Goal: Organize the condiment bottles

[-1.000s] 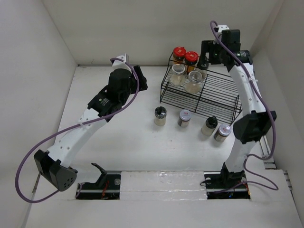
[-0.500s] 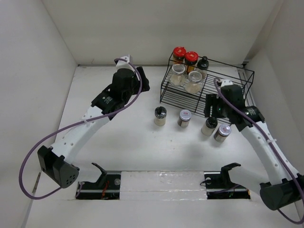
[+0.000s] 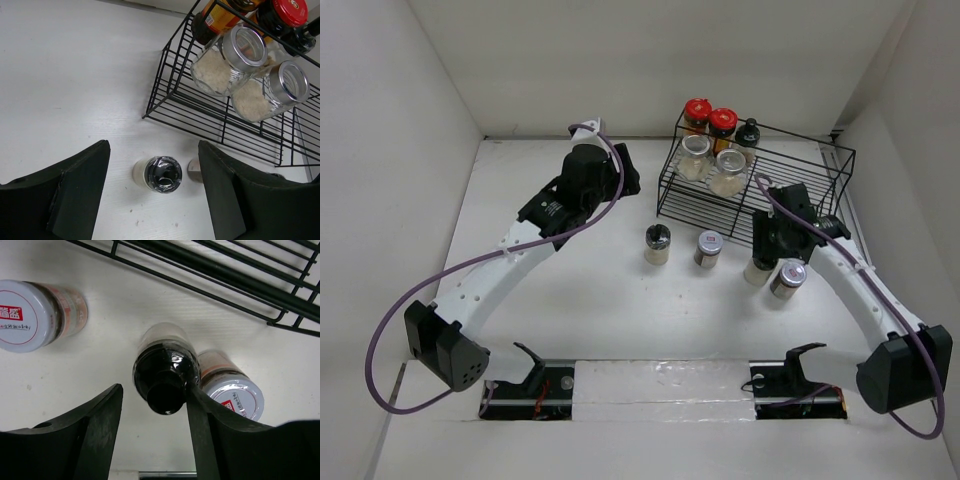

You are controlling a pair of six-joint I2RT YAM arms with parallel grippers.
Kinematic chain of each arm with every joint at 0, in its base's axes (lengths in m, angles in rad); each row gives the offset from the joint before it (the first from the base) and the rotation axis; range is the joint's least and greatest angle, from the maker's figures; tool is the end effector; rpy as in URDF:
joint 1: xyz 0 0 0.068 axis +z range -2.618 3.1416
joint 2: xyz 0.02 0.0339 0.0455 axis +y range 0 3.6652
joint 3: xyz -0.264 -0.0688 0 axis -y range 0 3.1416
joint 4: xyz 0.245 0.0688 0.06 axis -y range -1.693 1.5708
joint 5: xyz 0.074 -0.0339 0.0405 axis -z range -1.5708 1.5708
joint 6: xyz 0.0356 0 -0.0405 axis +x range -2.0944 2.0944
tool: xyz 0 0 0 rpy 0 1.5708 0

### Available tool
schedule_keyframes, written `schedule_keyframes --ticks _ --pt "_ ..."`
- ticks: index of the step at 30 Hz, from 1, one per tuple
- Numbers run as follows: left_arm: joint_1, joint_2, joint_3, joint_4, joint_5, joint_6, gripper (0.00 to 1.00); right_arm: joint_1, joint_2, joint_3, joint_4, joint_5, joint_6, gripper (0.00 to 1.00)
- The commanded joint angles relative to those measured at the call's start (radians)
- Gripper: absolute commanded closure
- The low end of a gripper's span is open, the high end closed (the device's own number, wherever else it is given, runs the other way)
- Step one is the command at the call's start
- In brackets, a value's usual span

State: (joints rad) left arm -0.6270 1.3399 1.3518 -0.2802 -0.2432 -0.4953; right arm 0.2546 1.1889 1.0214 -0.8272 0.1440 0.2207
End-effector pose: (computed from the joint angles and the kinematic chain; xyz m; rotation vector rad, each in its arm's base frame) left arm 0.2549 -0.1741 0.4046 -0.0505 1.8676 -0.5620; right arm 0.2265 0.0537 0.2852 0.0113 2.5497 -0.0009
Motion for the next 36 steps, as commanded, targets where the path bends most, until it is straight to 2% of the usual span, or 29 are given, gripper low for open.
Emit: schedule_keyframes --ticks 1,5,8,10,12,13,14,17,18,19,20,23,25,28,29,30,33,34,36 --pt "-0.002 -0.019 -0.014 0.026 0.010 -0.009 0.33 -0.018 0.011 0.031 0.083 0.043 -0.021 0.41" --pt "-0.002 -0.019 -0.014 0.026 0.010 -0.009 0.33 -0.031 0.020 0.020 0.106 0.054 -0.040 0.50" --pt "-0.002 -0.019 -0.014 0.026 0.010 -0.009 0.33 -0.040 0.034 0.020 0.106 0.054 -0.040 0.64" --pt "-0.002 -0.019 -0.014 0.026 0.010 -0.009 0.33 -0.040 0.034 0.020 0.106 0.054 -0.040 0.83" --pt "-0.002 -0.019 -0.014 0.026 0.001 0.000 0.33 -0.017 0.034 0.040 0.073 0.054 -0.040 0.83" --pt "-0.002 -0.019 -0.014 0.026 0.001 0.000 0.33 -0.008 0.043 0.049 0.063 0.072 -0.040 0.71" --pt "-0.002 -0.019 -0.014 0.026 0.001 0.000 0.33 -0.008 0.043 0.049 0.053 0.081 -0.040 0.66" --pt "-0.002 -0.010 -0.014 0.026 -0.008 0.000 0.33 0.002 0.043 0.024 0.043 0.068 -0.029 0.53" --pt "-0.002 -0.010 -0.014 0.026 -0.008 0.000 0.33 0.002 0.043 0.013 0.043 0.059 -0.017 0.53" --pt "-0.002 -0.010 -0.014 0.026 -0.008 0.000 0.33 0.002 0.043 0.002 0.052 0.058 -0.017 0.56" --pt "-0.002 -0.010 -0.014 0.026 -0.008 0.000 0.33 0.002 0.034 -0.012 0.062 0.058 -0.008 0.64" --pt "-0.002 -0.001 -0.014 0.026 -0.008 0.000 0.33 0.002 0.034 -0.021 0.062 0.058 0.002 0.66" --pt "-0.002 -0.001 -0.014 0.026 -0.008 0.000 0.33 0.002 0.034 -0.021 0.062 0.058 0.002 0.82" --pt "-0.002 -0.001 -0.003 0.026 -0.008 0.000 0.33 0.002 0.011 0.029 0.034 0.058 0.002 0.93" --pt "-0.002 -0.001 -0.003 0.026 -0.008 0.000 0.33 0.012 -0.008 0.096 0.010 0.058 0.002 0.93" --pt "-0.002 -0.001 -0.003 0.026 -0.008 0.000 0.33 0.021 -0.008 0.097 -0.001 0.058 0.002 0.93" --pt "-0.002 -0.001 0.006 0.026 -0.018 0.009 0.33 0.044 -0.029 0.305 -0.048 0.048 -0.007 0.94" --pt "-0.002 -0.001 0.006 0.026 -0.018 0.009 0.33 0.044 -0.011 0.432 -0.068 0.048 -0.007 0.95" --pt "-0.002 -0.001 0.015 0.006 -0.018 0.009 0.33 0.044 0.018 0.555 -0.127 0.028 -0.007 0.97"
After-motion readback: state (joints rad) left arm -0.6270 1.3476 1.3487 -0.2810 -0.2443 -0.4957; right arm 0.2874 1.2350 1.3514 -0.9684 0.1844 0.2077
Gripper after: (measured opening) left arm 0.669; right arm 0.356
